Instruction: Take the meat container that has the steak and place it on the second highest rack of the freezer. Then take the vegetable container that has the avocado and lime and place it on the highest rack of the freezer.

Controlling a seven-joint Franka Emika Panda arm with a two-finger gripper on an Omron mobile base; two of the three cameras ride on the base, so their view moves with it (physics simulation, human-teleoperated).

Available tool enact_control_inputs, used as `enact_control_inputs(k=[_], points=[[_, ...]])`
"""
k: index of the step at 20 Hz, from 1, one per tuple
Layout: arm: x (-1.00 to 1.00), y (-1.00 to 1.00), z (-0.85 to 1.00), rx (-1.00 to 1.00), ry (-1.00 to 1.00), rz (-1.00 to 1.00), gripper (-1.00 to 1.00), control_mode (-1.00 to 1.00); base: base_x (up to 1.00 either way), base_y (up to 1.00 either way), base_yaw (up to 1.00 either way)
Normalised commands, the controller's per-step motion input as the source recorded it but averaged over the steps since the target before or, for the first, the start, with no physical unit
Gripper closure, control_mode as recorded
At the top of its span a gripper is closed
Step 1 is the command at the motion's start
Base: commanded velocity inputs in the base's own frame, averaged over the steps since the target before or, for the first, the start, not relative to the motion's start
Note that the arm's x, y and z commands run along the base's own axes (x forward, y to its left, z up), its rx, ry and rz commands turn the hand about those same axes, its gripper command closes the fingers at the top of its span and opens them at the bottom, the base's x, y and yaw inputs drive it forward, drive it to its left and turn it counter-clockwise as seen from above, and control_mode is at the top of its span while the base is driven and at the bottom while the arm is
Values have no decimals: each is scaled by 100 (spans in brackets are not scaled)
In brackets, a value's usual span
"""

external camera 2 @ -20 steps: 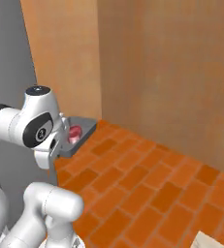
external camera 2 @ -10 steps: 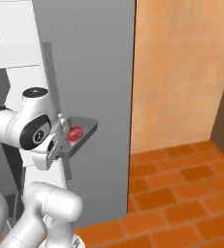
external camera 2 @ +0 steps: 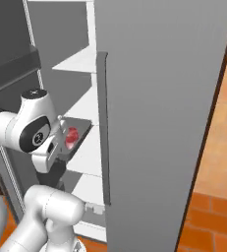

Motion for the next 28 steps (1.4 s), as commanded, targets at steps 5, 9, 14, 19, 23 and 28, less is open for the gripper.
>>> enact_control_inputs(k=[5, 9, 14, 19, 23, 28], points=[[0, 0, 0, 0, 0, 0, 100, 100, 63, -45, 63], [0, 0, 0, 0, 0, 0, 100, 100, 18, -2, 30], [0, 0, 0, 0, 0, 0, 100, 100, 3, 18, 20], [0, 0, 0, 0, 0, 0, 100, 100, 1, 31, 7], [0, 0, 0, 0, 0, 0, 100, 100, 0, 53, 1], [0, 0, 0, 0, 0, 0, 100, 100, 0, 53, 3]])
